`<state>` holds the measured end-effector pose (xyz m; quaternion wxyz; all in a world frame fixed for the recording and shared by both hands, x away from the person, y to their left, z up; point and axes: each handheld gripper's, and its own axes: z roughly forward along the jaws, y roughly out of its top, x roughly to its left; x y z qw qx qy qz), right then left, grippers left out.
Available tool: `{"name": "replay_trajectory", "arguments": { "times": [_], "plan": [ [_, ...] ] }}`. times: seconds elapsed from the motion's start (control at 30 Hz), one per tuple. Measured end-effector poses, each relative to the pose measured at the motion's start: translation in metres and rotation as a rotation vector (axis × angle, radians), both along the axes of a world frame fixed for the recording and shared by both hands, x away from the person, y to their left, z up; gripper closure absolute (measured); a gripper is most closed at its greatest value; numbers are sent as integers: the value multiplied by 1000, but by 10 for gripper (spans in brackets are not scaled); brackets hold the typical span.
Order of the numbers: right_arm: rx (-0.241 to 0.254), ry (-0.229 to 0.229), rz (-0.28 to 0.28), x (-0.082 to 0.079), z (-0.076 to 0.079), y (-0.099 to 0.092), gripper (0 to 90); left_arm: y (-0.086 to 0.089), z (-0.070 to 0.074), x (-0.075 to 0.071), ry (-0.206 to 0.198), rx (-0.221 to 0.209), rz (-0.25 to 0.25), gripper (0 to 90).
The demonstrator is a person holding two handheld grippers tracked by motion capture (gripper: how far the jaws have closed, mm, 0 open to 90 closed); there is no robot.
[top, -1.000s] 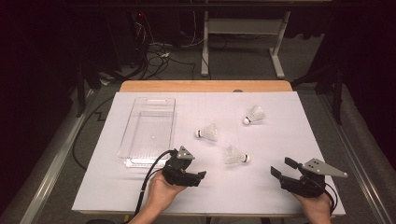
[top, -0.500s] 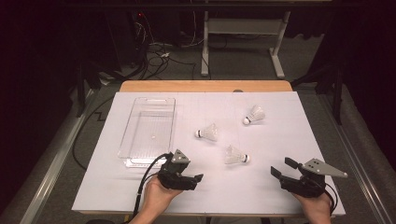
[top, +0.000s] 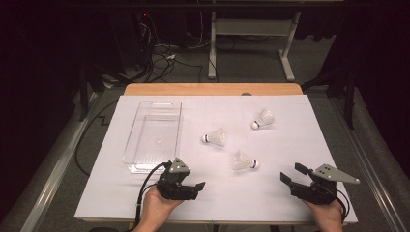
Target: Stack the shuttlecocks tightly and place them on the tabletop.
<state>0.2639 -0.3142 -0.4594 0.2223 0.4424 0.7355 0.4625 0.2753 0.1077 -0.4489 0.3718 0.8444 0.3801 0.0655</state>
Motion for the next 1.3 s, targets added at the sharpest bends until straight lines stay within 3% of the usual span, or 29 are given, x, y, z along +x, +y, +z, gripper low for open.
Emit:
{"name": "replay_trajectory", "arguments": {
  "times": [0.73, 1.3],
  "plan": [
    [0, 1, -2, 0, 0, 0, 303, 18, -1, -14, -14, -3, 17, 312],
    [1, 6, -5, 0, 0, 0, 303, 39, -1, -18, -29, -21, 64, 311]
  ]
}}
